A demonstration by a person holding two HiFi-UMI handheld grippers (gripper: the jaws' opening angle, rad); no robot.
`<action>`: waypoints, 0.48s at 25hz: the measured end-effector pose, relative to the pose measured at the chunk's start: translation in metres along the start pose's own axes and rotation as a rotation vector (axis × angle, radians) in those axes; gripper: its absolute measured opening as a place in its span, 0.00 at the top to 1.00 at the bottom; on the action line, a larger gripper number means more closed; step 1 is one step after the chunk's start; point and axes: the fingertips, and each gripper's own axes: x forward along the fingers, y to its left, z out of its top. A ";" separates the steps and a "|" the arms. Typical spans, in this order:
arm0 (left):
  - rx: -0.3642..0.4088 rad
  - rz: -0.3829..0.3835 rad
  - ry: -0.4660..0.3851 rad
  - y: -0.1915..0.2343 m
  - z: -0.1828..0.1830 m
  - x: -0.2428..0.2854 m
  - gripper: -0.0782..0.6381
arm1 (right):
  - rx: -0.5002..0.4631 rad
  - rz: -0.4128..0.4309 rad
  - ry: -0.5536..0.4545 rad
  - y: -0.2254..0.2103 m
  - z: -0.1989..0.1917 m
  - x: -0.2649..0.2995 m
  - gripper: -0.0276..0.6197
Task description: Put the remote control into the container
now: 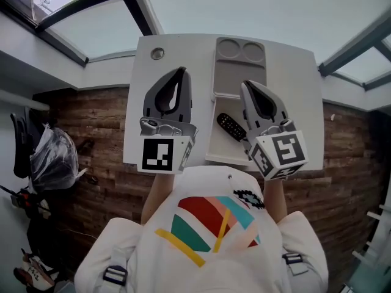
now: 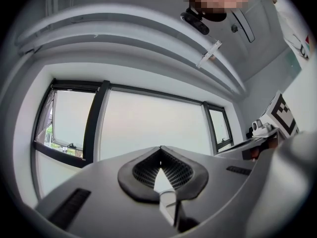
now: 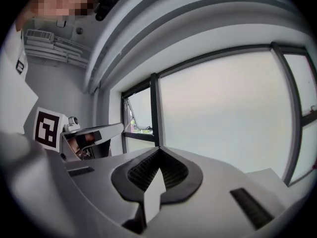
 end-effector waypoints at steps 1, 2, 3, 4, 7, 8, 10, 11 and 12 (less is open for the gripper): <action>0.002 -0.001 -0.003 -0.001 0.002 0.000 0.88 | -0.008 0.007 0.003 0.003 0.000 -0.001 0.96; 0.003 -0.001 -0.006 -0.002 0.003 0.000 0.88 | -0.012 0.018 0.002 0.006 0.000 -0.002 0.96; 0.003 -0.003 -0.007 -0.003 0.004 -0.001 0.88 | -0.018 0.028 -0.002 0.010 0.002 -0.003 0.96; 0.003 -0.005 -0.006 -0.005 0.004 -0.001 0.88 | -0.028 0.035 -0.007 0.013 0.004 -0.004 0.96; 0.001 -0.012 -0.003 -0.007 0.002 -0.003 0.88 | -0.058 0.066 -0.014 0.023 0.007 -0.005 0.96; 0.001 -0.011 -0.003 -0.008 0.001 -0.003 0.88 | -0.060 0.079 -0.011 0.026 0.006 -0.005 0.96; 0.003 -0.009 -0.002 -0.009 0.000 -0.004 0.88 | -0.060 0.089 -0.001 0.026 0.003 -0.005 0.96; 0.004 -0.007 -0.002 -0.009 0.000 -0.004 0.88 | -0.064 0.086 0.007 0.026 0.002 -0.006 0.96; 0.004 -0.005 -0.002 -0.009 0.001 -0.005 0.88 | -0.069 0.081 0.017 0.026 0.000 -0.007 0.96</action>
